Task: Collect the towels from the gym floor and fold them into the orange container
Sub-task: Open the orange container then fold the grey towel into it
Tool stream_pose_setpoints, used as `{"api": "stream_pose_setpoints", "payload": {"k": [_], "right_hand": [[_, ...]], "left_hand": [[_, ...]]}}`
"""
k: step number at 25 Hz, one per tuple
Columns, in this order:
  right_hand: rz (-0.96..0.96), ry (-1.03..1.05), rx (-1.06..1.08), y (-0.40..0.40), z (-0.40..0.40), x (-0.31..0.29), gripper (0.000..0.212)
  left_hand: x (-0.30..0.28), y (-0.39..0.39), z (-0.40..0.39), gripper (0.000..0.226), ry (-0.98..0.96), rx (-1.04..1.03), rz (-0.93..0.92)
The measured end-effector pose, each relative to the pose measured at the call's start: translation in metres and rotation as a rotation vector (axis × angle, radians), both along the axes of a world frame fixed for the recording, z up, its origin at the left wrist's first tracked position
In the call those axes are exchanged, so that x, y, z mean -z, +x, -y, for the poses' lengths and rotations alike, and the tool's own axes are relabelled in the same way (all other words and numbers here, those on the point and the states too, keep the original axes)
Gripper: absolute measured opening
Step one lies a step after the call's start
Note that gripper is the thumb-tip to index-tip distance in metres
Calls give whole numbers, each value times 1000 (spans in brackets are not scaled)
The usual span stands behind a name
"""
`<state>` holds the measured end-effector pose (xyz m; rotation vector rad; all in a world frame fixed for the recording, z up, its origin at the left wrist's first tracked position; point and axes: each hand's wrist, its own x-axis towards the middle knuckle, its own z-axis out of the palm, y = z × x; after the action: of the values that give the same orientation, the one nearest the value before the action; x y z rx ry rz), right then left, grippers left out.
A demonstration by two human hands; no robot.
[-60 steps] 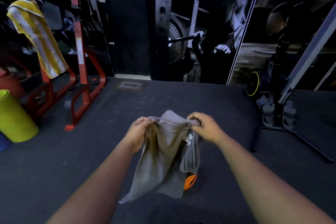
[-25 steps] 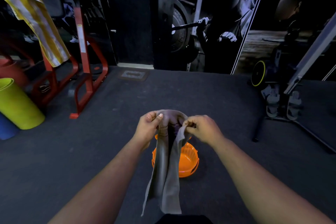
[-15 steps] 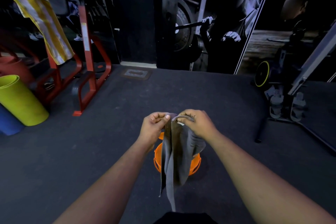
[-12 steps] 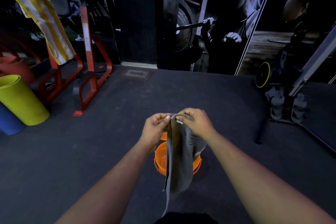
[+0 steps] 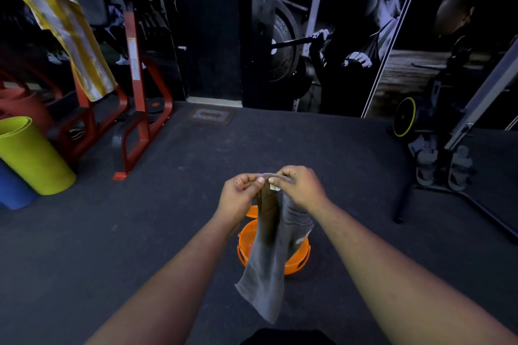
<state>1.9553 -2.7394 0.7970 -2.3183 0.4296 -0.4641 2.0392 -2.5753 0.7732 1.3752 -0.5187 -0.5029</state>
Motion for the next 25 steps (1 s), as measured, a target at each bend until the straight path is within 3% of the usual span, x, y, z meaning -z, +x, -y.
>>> {"api": "stream_pose_setpoints", "payload": {"k": [3, 5, 7, 9, 12, 14, 17, 19, 20, 22, 23, 24, 25], "right_hand": [[-123, -134, -76, -14, 15, 4, 38], [-317, -430, -78, -29, 29, 7, 40], [-428, -664, -24, -43, 41, 10, 38], [-347, -783, 51, -48, 44, 13, 35], [-245, -830, 155, -50, 48, 10, 28], [-224, -665, 170, -50, 50, 1, 20], [-32, -159, 182, -46, 50, -9, 26], [121, 123, 192, -43, 54, -14, 31], [184, 252, 186, -43, 57, -17, 31], [275, 473, 127, -42, 54, -31, 32], [324, 553, 91, -43, 49, -39, 35], [384, 628, 62, -43, 43, -43, 37], [450, 699, 48, -44, 35, -47, 39]], "left_hand": [[0, 13, -1, 17, 42, -139, -6], [-2, 24, -7, 17, 104, -263, 5], [1, 34, -12, 19, 254, -318, 147], [2, 37, -12, 23, 402, -384, 267], [-1, 40, -8, 28, 485, -456, 298], [-7, 38, -4, 28, 473, -447, 297], [-13, 36, 3, 28, 342, -411, 215], [-18, 34, 1, 39, 242, -230, 189], [-22, 36, -1, 51, 275, -79, 228], [-32, 40, -5, 60, 574, 238, 504], [-38, 42, -5, 48, 719, 314, 663], [-43, 43, -4, 32, 778, 343, 710], [-52, 44, -4, 22, 726, 369, 597]]}}
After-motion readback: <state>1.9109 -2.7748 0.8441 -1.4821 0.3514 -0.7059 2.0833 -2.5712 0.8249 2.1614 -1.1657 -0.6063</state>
